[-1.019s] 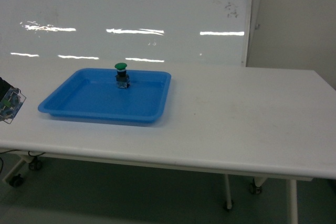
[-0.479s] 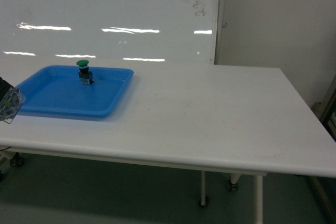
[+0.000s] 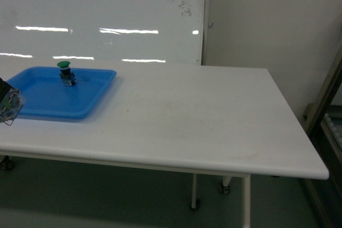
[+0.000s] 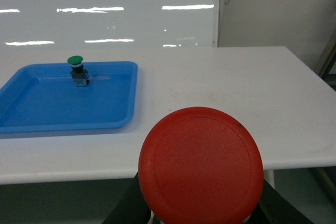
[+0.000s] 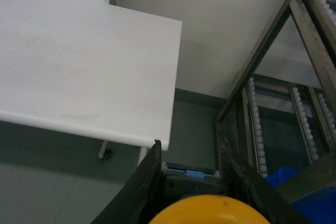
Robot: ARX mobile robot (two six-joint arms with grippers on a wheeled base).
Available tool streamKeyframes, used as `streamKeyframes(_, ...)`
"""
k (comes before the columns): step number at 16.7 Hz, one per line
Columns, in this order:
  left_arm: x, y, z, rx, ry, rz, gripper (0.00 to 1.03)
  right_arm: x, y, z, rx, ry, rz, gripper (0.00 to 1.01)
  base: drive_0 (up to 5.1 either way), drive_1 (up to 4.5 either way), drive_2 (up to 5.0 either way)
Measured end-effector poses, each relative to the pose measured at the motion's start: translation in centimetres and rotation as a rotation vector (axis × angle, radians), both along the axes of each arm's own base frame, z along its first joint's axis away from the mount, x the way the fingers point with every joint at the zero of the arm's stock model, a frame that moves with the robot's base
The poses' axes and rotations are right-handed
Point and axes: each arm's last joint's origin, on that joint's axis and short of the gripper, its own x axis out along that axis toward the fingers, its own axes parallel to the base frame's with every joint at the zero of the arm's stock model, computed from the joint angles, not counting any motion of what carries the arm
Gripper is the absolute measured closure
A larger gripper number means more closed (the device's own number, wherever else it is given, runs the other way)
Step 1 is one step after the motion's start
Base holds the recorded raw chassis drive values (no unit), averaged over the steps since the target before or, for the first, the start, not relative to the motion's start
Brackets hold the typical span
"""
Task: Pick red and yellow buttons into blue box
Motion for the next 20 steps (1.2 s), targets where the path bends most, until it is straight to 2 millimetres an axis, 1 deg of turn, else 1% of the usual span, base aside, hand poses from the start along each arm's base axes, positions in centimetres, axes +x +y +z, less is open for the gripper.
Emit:
streamKeyframes(5,0.00,0.01,-0.01,0.000,0.001,0.000,0.79,0.00,0.00,0.00,0.000,0.000,0.000,0.71,5.0,-2.41,-2.4)
streamKeyframes(20,-0.01,0.01,-0.07,0.001,0.005,0.000,0.79,0.00,0.00,0.01,0.000,-0.001,0.000,0.71,4.8,-3.46,-1.4)
